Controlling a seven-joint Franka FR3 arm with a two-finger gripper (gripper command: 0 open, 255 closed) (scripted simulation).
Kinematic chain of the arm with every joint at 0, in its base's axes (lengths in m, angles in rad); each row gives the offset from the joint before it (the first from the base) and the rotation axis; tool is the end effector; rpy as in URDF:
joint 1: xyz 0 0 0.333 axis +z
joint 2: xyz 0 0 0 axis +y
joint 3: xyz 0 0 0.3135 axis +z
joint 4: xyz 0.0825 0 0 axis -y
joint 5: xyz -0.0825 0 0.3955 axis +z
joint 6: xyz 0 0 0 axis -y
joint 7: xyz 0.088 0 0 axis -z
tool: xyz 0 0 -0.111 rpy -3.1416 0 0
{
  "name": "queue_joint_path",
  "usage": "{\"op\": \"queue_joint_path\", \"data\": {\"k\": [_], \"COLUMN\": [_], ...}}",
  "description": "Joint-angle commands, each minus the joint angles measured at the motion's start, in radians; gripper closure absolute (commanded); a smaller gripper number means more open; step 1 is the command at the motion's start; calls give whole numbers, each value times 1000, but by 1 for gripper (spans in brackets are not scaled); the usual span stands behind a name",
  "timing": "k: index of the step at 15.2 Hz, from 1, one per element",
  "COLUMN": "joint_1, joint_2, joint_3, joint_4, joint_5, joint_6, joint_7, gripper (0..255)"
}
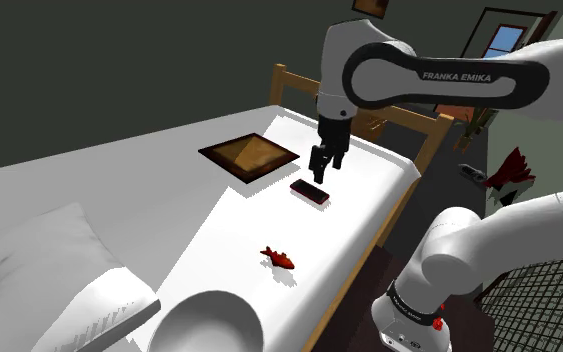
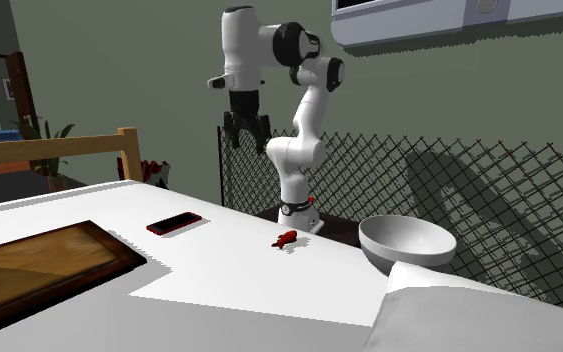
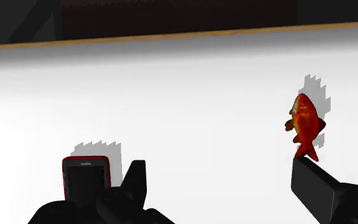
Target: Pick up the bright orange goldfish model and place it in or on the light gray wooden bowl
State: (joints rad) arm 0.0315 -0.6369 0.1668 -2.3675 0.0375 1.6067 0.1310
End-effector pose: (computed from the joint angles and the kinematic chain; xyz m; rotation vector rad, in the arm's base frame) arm 0.3496 0.0823 0.5279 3.0559 0.0379 -0.1832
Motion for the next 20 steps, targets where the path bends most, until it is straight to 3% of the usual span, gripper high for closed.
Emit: {"op": "queue_joint_path", "data": {"k": [1,9,15,20], "joint_1": [13,55,82,85], "joint_2": [49,282,515,558], "joint_3": [47,233,350,359], "joint_4": [-5,3,51,11], "joint_5": [-5,-52,-147,-173], "joint_6": [32,145,205,265], "joint_7": [33,192,345,373], "gripper": [0,0,0,0]}}
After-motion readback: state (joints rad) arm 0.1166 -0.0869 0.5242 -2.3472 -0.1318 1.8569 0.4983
